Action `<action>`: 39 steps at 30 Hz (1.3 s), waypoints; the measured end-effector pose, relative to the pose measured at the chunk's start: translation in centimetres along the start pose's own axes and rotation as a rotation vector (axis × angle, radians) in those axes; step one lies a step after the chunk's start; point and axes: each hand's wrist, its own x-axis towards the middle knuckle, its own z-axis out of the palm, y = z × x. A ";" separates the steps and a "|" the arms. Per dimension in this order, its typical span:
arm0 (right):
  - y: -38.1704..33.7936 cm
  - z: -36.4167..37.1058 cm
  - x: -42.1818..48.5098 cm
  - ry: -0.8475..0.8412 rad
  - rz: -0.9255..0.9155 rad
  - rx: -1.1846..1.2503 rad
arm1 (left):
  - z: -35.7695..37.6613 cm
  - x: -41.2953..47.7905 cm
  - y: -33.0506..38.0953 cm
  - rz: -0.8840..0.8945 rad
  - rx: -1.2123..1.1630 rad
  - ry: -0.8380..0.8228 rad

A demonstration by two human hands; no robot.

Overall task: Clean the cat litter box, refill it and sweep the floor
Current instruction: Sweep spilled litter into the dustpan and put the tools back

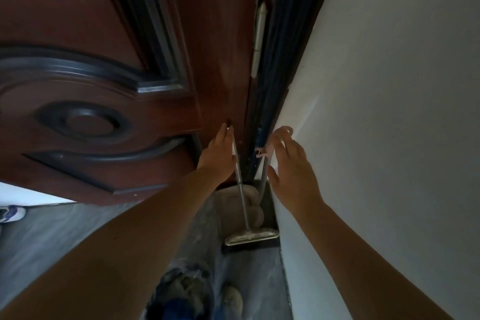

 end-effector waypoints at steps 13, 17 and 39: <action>2.0 4.4 2.0 0.052 -0.031 0.012 | 3.1 5.0 -2.3 0.002 0.076 -0.102; 1.9 4.6 2.0 0.084 -0.011 0.113 | 3.4 4.9 -2.9 0.053 0.048 -0.074; -1.7 8.8 -4.0 -0.426 1.122 1.349 | 3.4 -11.6 -1.5 0.587 0.097 -0.184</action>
